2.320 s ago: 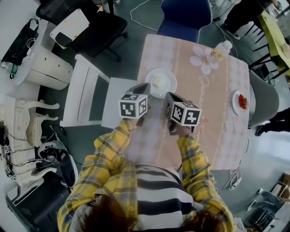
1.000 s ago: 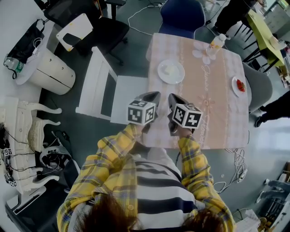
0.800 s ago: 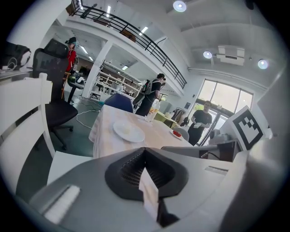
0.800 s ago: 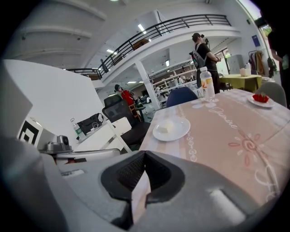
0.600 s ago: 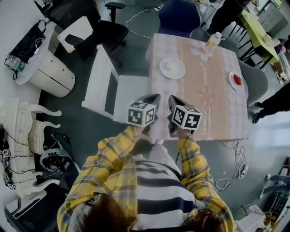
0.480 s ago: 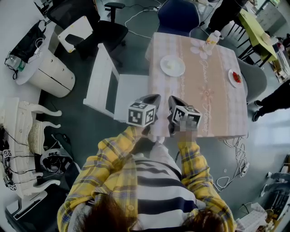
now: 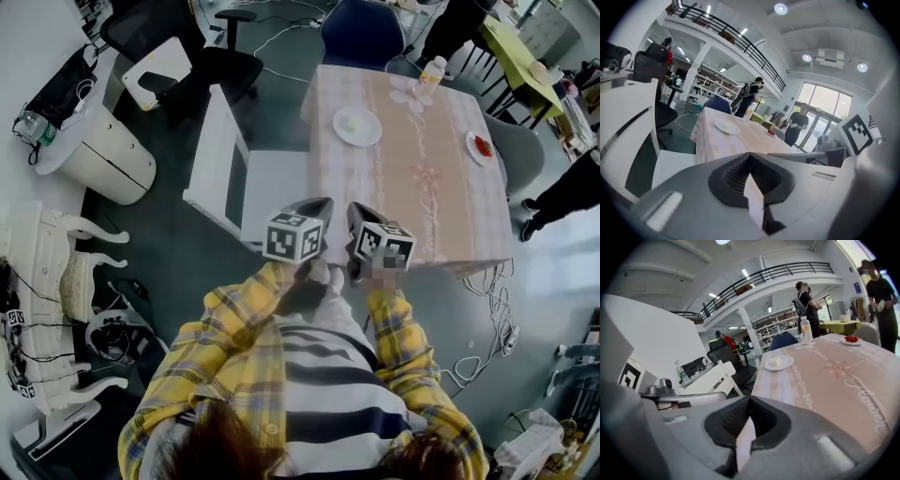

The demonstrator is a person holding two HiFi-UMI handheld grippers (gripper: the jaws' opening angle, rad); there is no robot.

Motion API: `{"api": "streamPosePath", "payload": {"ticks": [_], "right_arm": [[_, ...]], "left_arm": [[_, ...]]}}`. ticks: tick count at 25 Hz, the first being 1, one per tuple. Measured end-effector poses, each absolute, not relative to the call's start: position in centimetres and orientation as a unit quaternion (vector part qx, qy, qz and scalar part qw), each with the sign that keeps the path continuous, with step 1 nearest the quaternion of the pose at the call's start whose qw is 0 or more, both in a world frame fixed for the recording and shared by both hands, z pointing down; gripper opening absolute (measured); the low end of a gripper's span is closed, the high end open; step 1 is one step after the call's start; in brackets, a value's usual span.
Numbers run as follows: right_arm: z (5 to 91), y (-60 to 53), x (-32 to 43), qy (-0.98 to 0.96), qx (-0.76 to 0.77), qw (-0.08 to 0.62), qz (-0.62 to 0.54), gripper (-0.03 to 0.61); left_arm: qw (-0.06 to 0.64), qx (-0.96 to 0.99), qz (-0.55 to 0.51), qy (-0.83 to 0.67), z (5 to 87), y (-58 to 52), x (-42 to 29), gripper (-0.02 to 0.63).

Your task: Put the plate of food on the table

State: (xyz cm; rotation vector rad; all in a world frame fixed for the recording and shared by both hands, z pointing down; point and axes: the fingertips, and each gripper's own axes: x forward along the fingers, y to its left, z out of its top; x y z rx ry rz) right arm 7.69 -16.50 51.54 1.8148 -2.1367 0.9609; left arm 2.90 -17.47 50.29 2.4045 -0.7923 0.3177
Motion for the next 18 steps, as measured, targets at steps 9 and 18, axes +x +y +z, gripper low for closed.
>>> {"api": "streamPosePath", "payload": {"ticks": [9, 18], "right_arm": [[51.8, -12.3, 6.5, -0.713, 0.617, 0.088, 0.321, -0.002], [51.6, -8.7, 5.3, -0.707, 0.622, 0.078, 0.326, -0.002]], "left_arm": [[0.294, 0.906, 0.117, -0.282, 50.5, -13.4, 2.0, 0.003], [0.303, 0.906, 0.119, -0.270, 50.9, -10.0, 0.7, 0.003]]}}
